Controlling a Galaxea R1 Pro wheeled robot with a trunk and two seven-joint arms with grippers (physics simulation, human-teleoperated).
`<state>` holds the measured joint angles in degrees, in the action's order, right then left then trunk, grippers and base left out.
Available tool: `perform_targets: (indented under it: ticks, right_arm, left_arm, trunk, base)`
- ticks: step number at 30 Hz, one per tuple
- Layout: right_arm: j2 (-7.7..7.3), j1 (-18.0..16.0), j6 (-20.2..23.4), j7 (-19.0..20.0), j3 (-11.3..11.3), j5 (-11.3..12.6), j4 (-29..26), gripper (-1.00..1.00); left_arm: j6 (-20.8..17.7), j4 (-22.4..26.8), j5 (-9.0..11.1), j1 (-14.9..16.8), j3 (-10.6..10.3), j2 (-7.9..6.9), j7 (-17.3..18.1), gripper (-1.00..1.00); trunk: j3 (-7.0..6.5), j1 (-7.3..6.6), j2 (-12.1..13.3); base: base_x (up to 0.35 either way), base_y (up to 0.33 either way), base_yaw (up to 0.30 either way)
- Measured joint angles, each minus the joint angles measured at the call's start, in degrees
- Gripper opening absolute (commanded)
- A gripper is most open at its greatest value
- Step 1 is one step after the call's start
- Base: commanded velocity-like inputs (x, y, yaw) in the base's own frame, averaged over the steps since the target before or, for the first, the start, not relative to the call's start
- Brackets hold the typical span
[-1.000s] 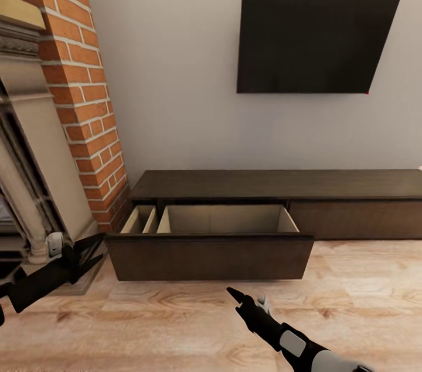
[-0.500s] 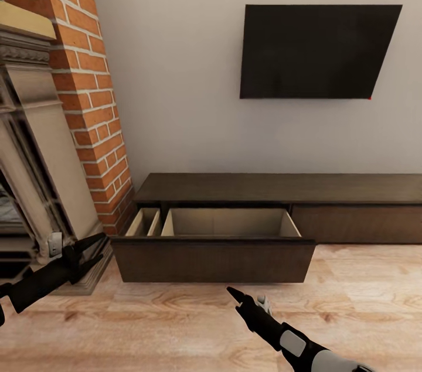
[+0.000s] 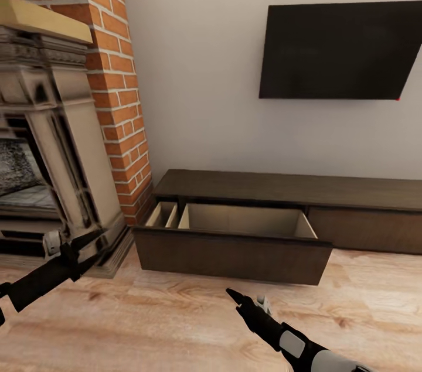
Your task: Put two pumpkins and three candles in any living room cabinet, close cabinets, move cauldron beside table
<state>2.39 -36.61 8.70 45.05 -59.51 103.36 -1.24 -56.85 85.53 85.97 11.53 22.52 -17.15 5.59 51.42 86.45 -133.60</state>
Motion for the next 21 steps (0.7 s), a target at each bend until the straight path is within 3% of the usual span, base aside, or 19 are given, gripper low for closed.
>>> perform_targets:
  ticks: [12,21]
  right_arm:
    - [0.05,0.0,-1.8,-0.6,-0.4,0.0,0.0,1.00]
    - [0.13,0.0,-2.1,-0.8,-0.4,-0.1,0.0,1.00]
  left_arm:
    - [0.0,-0.4,0.0,0.0,0.0,-0.25,-0.1,1.00]
    - [0.0,-0.6,0.0,0.0,0.0,-0.32,-0.1,1.00]
  trunk:
    - [0.00,0.00,0.0]
    - [0.00,-0.01,0.0]
  base:
    - [-0.335,0.000,0.293]
    - [-0.220,0.000,0.294]
